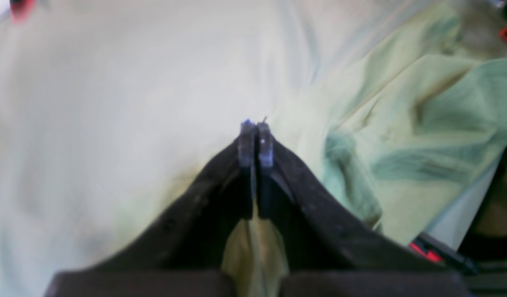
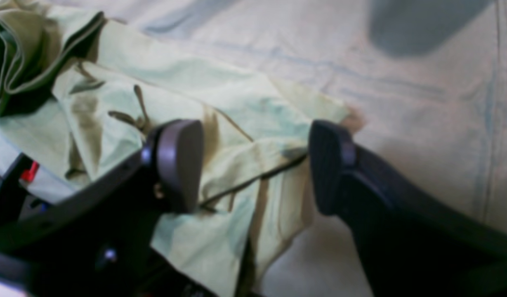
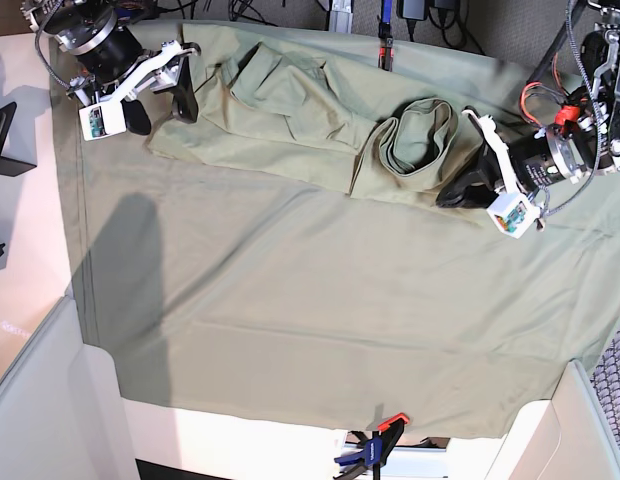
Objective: Fold the T-shirt properly
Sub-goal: 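Drag the sleeve with the left gripper toward the right gripper, then release the sleeve and move the right gripper onto the folded cloth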
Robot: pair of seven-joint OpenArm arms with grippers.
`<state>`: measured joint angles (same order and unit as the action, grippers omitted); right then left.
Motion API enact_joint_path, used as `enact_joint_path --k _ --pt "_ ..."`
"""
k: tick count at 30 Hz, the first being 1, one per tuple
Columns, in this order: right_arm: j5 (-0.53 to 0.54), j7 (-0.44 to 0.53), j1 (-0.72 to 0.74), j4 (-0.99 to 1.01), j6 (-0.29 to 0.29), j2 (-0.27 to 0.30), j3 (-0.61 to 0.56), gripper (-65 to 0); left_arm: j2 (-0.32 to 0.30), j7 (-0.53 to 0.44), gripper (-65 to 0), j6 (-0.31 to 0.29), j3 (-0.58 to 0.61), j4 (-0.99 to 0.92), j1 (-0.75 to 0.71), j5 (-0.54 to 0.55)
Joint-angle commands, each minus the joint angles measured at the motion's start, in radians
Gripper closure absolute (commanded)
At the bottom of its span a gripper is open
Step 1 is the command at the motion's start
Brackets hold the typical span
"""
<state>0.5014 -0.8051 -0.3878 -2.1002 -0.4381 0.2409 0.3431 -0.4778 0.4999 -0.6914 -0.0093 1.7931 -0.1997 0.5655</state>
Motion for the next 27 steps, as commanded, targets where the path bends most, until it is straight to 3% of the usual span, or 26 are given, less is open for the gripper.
enact_joint_path --k 1,3,5,11,13,15,18,27 --pt "0.011 0.024 0.003 -0.017 -0.003 0.008 0.006 -31.5 0.0 -0.025 0.0 -0.007 0.007 -0.008 0.013 0.017" --pt "0.01 0.021 0.002 -0.017 -0.003 0.008 0.006 -21.0 0.021 -0.027 0.0 -0.007 0.022 -0.052 0.014 -0.013" --pt "0.01 0.019 0.002 -0.017 -0.003 0.008 0.006 -14.5 0.051 -0.029 0.0 -0.007 0.023 -0.08 0.014 -0.04" --pt "-0.01 0.019 0.002 -0.017 -0.003 0.005 0.006 -14.3 0.13 -0.024 0.0 -0.007 0.081 -0.091 0.011 -0.013" --pt "-0.035 0.019 0.002 -0.017 0.006 0.005 0.007 -19.1 0.151 -0.024 0.0 -0.007 0.127 -0.091 0.011 -0.015" --pt "-0.048 0.019 0.002 -0.016 0.035 0.005 0.013 -28.9 0.175 -0.025 0.0 -0.007 0.157 -0.091 0.012 -0.029" --pt "-0.092 0.019 -0.001 -0.015 0.123 0.005 0.029 -40.9 0.201 -0.026 0.0 -0.007 0.159 -0.09 0.017 -0.031" --pt "-0.065 0.019 -0.001 0.16 0.132 0.005 0.037 -43.0 0.188 -0.009 0.0 -0.007 0.145 0.006 0.019 -0.001"
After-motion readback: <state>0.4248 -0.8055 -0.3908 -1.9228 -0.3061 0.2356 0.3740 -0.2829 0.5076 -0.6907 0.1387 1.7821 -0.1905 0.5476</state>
